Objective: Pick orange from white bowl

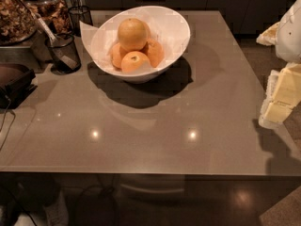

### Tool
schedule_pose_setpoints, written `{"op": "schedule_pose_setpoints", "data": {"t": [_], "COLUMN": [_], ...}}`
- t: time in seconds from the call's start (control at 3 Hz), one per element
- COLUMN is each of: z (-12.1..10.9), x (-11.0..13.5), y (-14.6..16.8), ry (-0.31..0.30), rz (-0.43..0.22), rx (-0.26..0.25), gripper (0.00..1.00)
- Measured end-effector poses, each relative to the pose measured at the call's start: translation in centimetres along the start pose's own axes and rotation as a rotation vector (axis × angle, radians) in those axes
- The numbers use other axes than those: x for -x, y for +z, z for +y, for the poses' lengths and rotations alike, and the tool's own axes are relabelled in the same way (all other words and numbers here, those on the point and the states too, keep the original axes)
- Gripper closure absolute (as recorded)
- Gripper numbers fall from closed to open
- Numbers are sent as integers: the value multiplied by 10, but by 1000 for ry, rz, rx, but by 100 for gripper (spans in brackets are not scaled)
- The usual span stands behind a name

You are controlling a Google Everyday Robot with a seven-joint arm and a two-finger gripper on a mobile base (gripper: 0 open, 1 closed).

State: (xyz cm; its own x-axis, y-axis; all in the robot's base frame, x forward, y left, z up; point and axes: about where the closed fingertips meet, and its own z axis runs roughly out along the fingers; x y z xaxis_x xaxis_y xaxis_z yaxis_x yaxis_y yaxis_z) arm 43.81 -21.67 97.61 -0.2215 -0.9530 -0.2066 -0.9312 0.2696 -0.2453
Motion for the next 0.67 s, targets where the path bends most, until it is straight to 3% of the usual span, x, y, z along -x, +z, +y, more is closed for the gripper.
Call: {"op": "schedule_pose_setpoints", "data": {"t": [0.67], "z": [-1], "x": [3], "y": [-2], "ry": [8], "rz": [-21], "rx": [-27], "gripper": [0]}}
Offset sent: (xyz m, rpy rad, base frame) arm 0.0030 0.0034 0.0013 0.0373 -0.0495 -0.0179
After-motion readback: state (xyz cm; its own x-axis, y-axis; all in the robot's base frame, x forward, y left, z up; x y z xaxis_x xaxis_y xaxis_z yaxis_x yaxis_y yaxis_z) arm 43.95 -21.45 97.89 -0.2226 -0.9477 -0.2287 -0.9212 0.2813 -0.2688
